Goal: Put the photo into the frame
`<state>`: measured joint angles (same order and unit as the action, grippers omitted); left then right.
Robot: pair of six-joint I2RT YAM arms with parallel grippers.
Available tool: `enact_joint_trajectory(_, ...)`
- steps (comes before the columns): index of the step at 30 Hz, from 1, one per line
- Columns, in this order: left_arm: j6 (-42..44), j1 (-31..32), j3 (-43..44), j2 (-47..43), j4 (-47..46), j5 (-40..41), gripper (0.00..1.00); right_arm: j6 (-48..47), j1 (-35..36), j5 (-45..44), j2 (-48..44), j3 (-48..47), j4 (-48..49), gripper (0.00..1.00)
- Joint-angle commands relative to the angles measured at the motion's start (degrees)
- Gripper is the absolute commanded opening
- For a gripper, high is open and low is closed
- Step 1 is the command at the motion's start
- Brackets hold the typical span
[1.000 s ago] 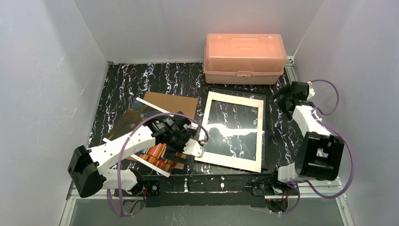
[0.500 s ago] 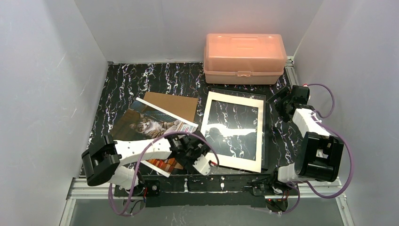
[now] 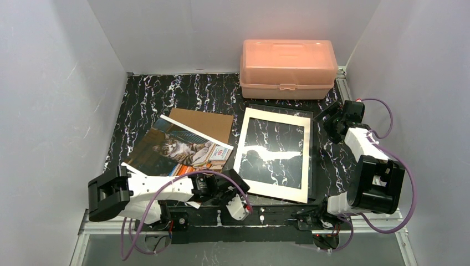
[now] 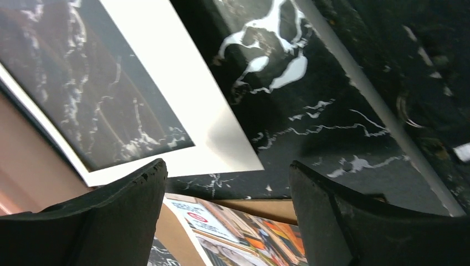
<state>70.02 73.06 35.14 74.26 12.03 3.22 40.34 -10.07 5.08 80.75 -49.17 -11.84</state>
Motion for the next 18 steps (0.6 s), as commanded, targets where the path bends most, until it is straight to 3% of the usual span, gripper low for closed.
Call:
enact_joint_trajectory(1, -0.4, 1.0, -2.1, -2.9, -6.3, 0.5, 0.77, 0.3, -0.3, 1.1, -0.6, -0.5, 1.6, 0.99)
enact_joint_trajectory(18, -1.9, 2.1, -5.0, -2.7, -9.9, 0.0, 0.61, -0.5, -0.5, 0.2, -1.4, -0.2, 1.5, 0.99)
